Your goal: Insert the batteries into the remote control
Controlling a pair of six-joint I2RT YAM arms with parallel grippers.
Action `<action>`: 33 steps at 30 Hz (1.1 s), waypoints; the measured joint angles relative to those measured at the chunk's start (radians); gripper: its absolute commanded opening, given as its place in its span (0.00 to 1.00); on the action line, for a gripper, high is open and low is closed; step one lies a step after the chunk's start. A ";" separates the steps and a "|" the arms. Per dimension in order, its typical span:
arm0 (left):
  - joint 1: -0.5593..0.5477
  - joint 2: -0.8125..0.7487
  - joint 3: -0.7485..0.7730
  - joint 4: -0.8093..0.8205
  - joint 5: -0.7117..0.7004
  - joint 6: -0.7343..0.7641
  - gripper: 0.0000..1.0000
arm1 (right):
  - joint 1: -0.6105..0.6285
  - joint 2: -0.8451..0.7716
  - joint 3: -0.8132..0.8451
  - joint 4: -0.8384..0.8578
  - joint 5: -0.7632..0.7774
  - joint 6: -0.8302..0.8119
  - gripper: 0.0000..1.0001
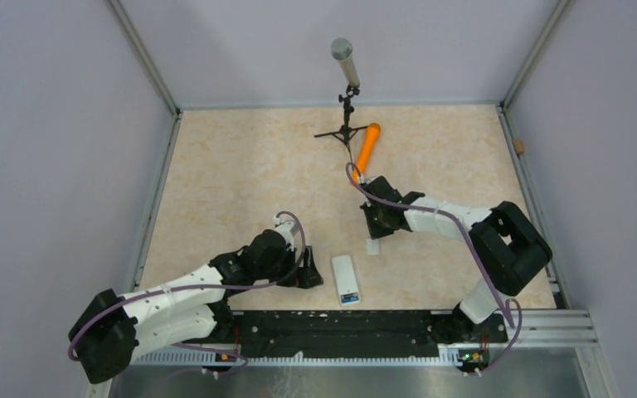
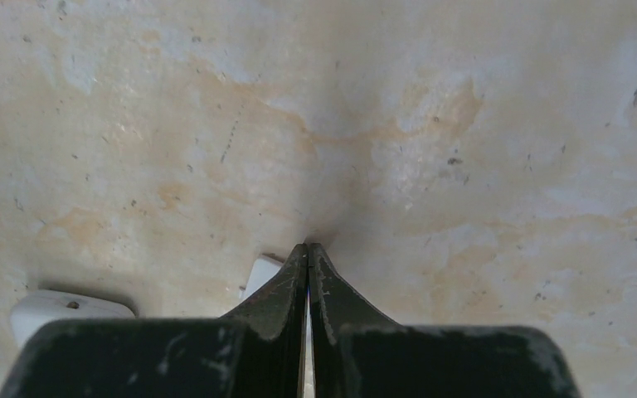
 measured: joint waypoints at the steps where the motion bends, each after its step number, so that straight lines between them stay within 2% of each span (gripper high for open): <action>1: 0.000 0.000 -0.001 0.000 0.000 -0.002 0.99 | 0.000 -0.014 -0.015 0.001 0.003 0.008 0.00; 7: 0.000 0.000 -0.001 0.000 0.003 -0.006 0.99 | 0.026 -0.077 -0.083 0.001 0.030 0.056 0.00; 17: 0.001 0.000 -0.001 0.001 0.012 -0.007 0.99 | 0.149 -0.114 -0.106 -0.072 0.104 0.159 0.00; 33: 0.001 0.000 -0.001 0.001 0.022 -0.010 0.99 | 0.204 -0.198 -0.173 -0.143 0.140 0.240 0.00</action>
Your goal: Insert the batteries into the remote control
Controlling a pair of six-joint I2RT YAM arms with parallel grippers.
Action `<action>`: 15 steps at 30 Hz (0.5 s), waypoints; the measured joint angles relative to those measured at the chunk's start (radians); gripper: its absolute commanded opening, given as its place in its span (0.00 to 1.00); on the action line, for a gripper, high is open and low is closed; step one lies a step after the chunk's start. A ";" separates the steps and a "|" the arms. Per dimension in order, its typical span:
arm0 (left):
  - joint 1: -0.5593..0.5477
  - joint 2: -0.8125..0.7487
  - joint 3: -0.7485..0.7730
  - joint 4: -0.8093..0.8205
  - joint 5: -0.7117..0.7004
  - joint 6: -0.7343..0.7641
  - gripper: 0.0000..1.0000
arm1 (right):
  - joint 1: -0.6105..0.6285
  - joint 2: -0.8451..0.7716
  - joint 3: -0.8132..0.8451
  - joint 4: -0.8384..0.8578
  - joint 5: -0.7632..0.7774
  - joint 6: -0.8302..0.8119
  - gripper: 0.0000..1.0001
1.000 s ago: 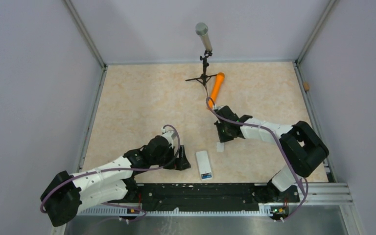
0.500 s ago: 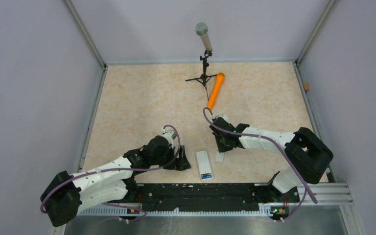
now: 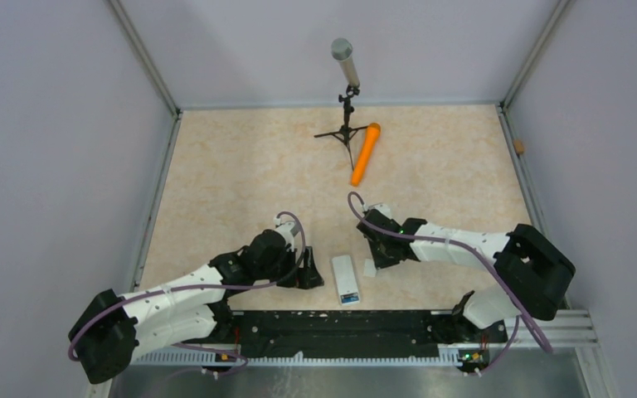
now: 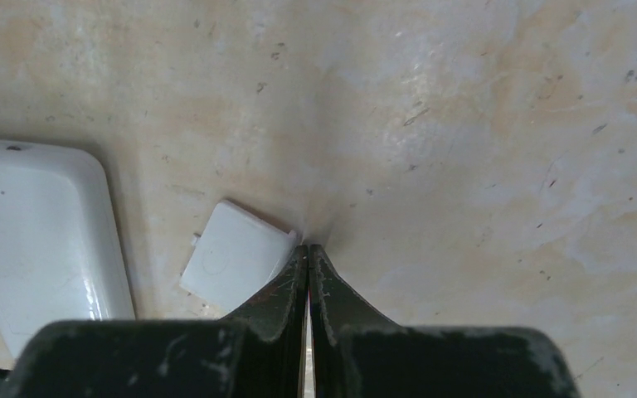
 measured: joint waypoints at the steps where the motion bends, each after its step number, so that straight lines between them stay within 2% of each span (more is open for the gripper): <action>1: 0.000 0.000 0.000 0.000 0.001 0.000 0.99 | 0.015 -0.002 -0.003 -0.002 0.000 0.006 0.00; 7: 0.000 0.004 0.000 0.001 0.005 -0.002 0.99 | 0.089 -0.016 -0.009 -0.018 -0.004 0.032 0.00; 12: 0.000 0.013 0.000 0.010 0.006 -0.003 0.99 | 0.100 -0.058 -0.007 -0.071 0.027 0.040 0.00; 13: 0.000 0.014 0.000 0.013 0.008 -0.003 0.99 | 0.100 -0.069 -0.005 -0.084 0.038 0.039 0.02; 15: 0.000 0.018 0.000 0.017 0.010 -0.003 0.99 | 0.100 -0.083 0.011 -0.110 0.046 0.032 0.15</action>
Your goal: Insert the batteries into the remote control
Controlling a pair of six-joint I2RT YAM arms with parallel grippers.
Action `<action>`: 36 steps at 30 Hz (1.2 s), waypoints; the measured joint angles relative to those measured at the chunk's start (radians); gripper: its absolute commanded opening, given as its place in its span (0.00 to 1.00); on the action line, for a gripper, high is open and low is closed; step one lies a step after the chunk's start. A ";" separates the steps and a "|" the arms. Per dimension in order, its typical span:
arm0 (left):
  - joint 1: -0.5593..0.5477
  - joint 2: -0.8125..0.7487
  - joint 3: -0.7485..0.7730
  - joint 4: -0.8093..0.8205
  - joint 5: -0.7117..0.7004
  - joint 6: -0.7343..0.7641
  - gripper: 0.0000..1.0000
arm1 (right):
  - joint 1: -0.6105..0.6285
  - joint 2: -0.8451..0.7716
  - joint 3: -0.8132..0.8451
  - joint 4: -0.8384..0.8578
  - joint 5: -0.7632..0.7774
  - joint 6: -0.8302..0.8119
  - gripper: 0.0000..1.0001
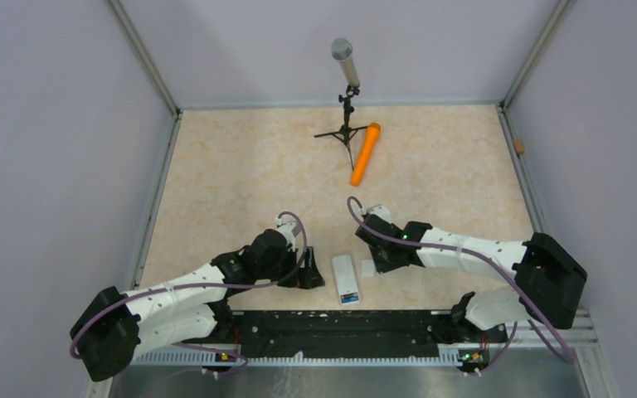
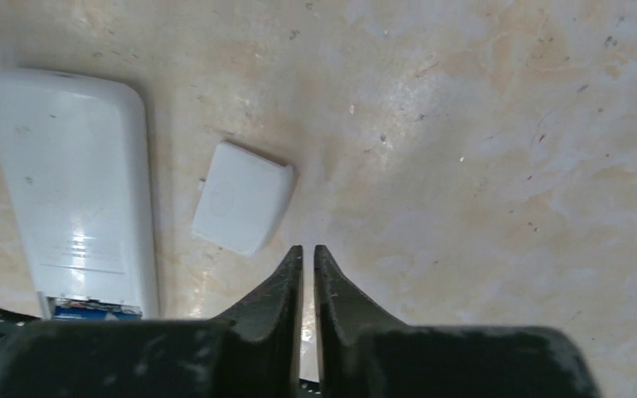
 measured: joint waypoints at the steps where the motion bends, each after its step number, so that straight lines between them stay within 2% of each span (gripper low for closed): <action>1: 0.000 0.003 0.000 0.002 0.003 0.000 0.99 | 0.000 -0.004 0.007 -0.004 -0.001 -0.003 0.24; 3: 0.001 0.006 0.000 0.002 0.005 0.000 0.99 | 0.000 -0.017 0.018 -0.004 -0.006 -0.021 0.36; 9: 0.002 0.006 0.000 0.005 0.014 0.000 0.99 | 0.000 -0.093 0.036 -0.006 -0.068 -0.148 0.60; 13: 0.002 0.002 0.000 0.005 0.014 0.000 0.99 | 0.000 -0.107 0.074 0.008 -0.071 -0.235 0.72; 15: 0.002 -0.010 -0.001 0.004 0.013 0.000 0.99 | 0.000 -0.107 0.085 0.016 -0.068 -0.268 0.74; 18: 0.002 -0.031 -0.002 0.000 0.013 0.001 0.99 | -0.016 -0.100 0.089 0.027 -0.072 -0.313 0.70; 24: 0.002 -0.045 -0.007 -0.003 0.013 0.001 0.99 | -0.136 -0.019 0.095 0.064 -0.170 -0.365 0.49; 28: 0.002 -0.045 -0.013 -0.004 0.013 0.001 0.99 | -0.152 0.036 0.097 0.088 -0.221 -0.378 0.35; 36: 0.002 -0.045 -0.017 -0.003 0.013 0.000 0.99 | -0.152 0.167 0.128 0.139 -0.298 -0.376 0.30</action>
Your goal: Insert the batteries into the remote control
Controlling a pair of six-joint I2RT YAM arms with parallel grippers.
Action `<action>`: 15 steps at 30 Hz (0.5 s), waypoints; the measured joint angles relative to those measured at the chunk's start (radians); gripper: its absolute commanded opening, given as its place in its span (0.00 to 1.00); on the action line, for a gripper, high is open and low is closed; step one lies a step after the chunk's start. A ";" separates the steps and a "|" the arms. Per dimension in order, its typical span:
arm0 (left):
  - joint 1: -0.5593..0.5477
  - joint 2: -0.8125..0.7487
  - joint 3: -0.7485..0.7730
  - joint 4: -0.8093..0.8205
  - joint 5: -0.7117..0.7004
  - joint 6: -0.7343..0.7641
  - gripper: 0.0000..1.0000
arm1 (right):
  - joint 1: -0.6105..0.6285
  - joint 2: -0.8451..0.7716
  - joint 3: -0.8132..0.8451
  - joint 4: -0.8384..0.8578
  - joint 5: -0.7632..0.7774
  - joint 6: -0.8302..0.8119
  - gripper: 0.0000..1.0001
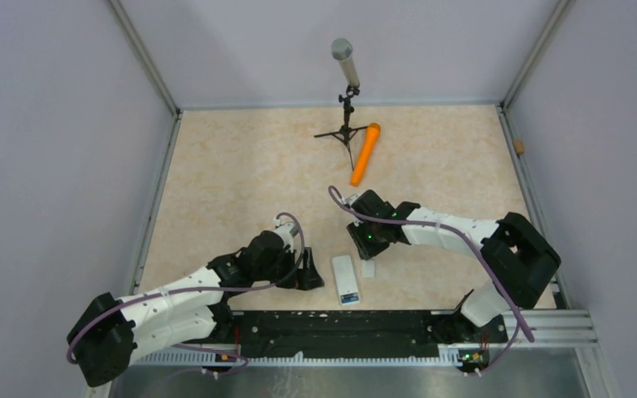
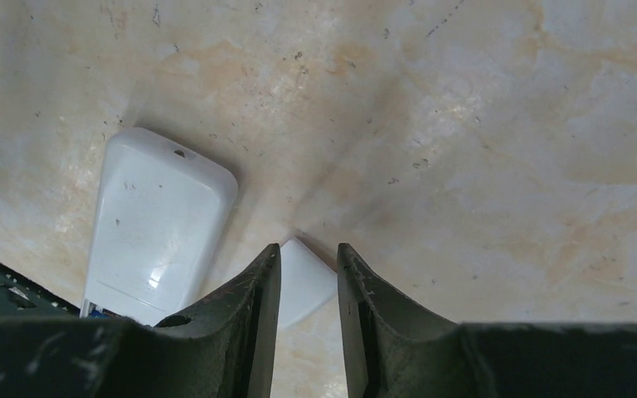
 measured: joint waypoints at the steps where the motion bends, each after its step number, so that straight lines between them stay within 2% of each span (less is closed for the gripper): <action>1: 0.000 0.000 0.000 0.000 0.000 0.000 0.99 | 0.000 0.016 0.002 0.007 -0.010 0.002 0.29; 5: 0.000 0.000 0.000 0.000 0.000 0.000 0.99 | 0.000 0.040 0.005 0.025 -0.025 0.006 0.24; 15: 0.000 0.001 0.000 0.000 0.000 0.000 0.99 | 0.043 0.121 0.061 0.020 0.026 0.008 0.23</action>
